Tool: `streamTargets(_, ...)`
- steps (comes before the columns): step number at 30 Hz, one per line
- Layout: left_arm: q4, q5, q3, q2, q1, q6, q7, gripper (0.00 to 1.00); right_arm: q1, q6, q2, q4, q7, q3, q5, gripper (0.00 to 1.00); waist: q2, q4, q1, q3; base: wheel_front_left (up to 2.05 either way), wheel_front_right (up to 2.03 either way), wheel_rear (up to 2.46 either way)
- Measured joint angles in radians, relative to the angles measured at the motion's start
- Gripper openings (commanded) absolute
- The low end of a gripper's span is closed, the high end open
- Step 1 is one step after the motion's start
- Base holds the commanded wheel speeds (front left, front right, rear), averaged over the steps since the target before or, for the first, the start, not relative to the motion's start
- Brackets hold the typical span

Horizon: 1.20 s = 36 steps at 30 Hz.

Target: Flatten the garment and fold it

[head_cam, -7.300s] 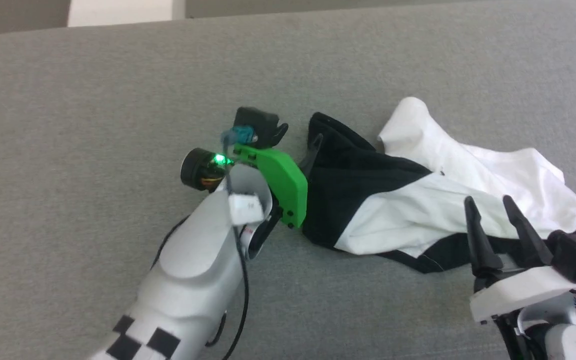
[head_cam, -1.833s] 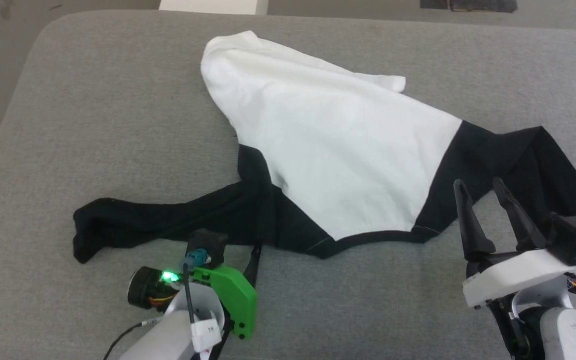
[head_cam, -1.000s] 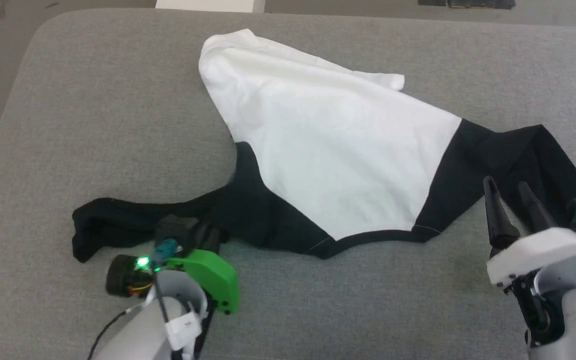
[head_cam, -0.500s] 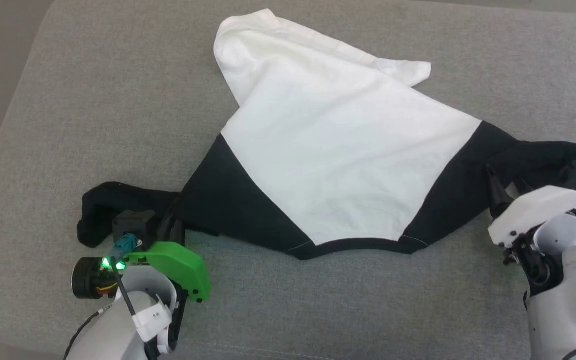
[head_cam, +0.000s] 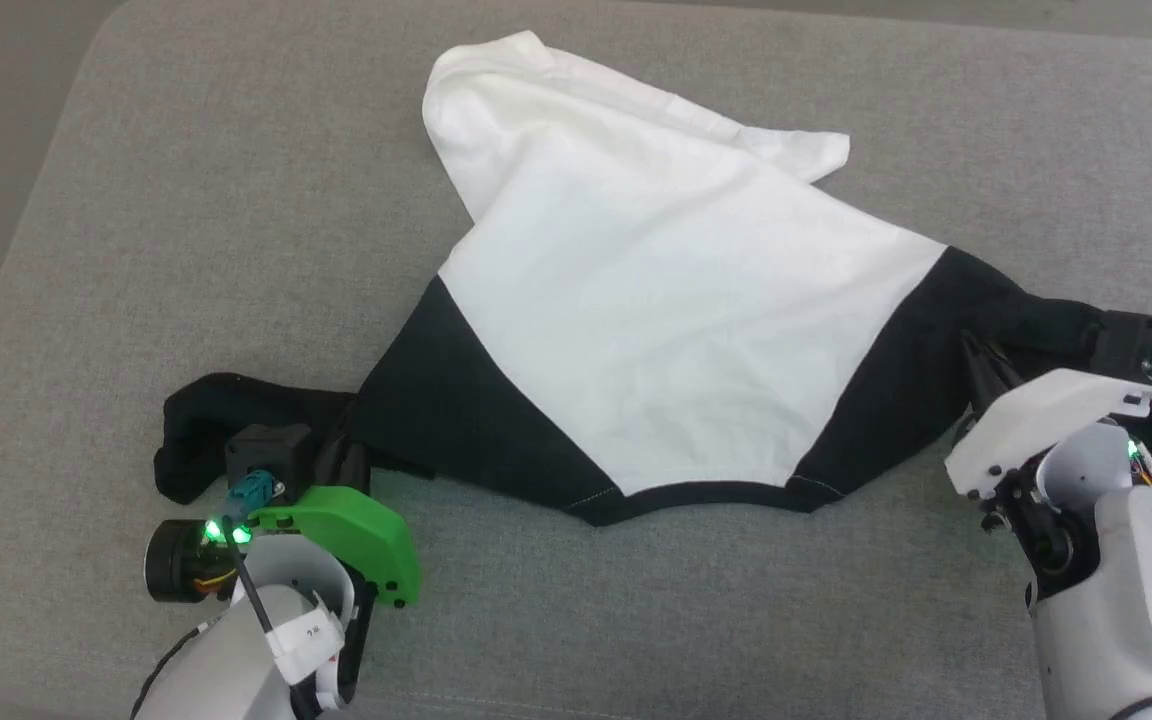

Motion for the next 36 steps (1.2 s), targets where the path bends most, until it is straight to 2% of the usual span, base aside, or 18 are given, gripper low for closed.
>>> streamTargets(7, -0.068, -0.007, 0.020, 0.030, 0.002, -0.002, -0.018, 0.00, 0.116, 0.000, 0.002, -0.242, 0.004, 0.024, 0.041, 0.00, 0.0000, -0.015, 0.0000, -0.042, 0.00, 0.00, 0.00)
streamTargets(10, -0.135, -0.021, 0.038, 0.063, 0.001, -0.021, -0.014, 0.00, 0.146, 0.000, 0.002, -0.361, 0.039, 0.006, 0.031, 0.00, 0.0000, -0.025, 0.0000, -0.057, 0.00, 0.00, 0.00)
streamTargets(15, -0.291, -0.117, 0.081, 0.123, -0.043, -0.104, 0.070, 0.00, 0.127, 0.000, 0.001, -0.515, 0.166, 0.015, 0.017, 0.00, 0.0000, -0.048, 0.0000, -0.059, 0.00, 0.00, 0.00)
streamTargets(19, -0.364, -0.135, 0.103, 0.194, -0.182, -0.158, 0.190, 0.00, -0.016, 0.000, 0.001, -0.573, 0.290, 0.041, -0.040, 0.00, 0.0000, -0.060, 0.0000, -0.031, 0.00, 0.00, 0.00)
streamTargets(24, -0.380, -0.163, 0.144, 0.221, -0.414, -0.186, 0.307, 0.00, -0.274, 0.000, -0.040, -0.570, 0.417, 0.098, -0.077, 0.00, 0.0000, -0.071, 0.0000, 0.032, 0.00, 0.00, 0.00)
streamTargets(29, -0.298, -0.147, 0.174, 0.229, -0.665, -0.193, 0.377, 0.00, -0.566, 0.000, -0.082, -0.473, 0.464, 0.121, -0.116, 0.00, 0.0000, -0.084, 0.0000, 0.118, 0.00, 0.00, 0.00)
streamTargets(32, -0.221, -0.099, 0.186, 0.223, -0.801, -0.177, 0.379, 0.00, -0.717, 0.000, -0.093, -0.393, 0.467, 0.120, -0.172, 0.00, 0.0000, -0.092, 0.0001, 0.171, 0.00, 0.00, 0.00)
streamTargets(36, -0.109, -0.049, 0.210, 0.187, -0.956, -0.140, 0.340, 0.00, -0.890, 0.000, -0.100, -0.299, 0.414, 0.113, -0.253, 0.00, 0.0000, -0.102, 0.0002, 0.240, 0.00, 0.00, 0.00)
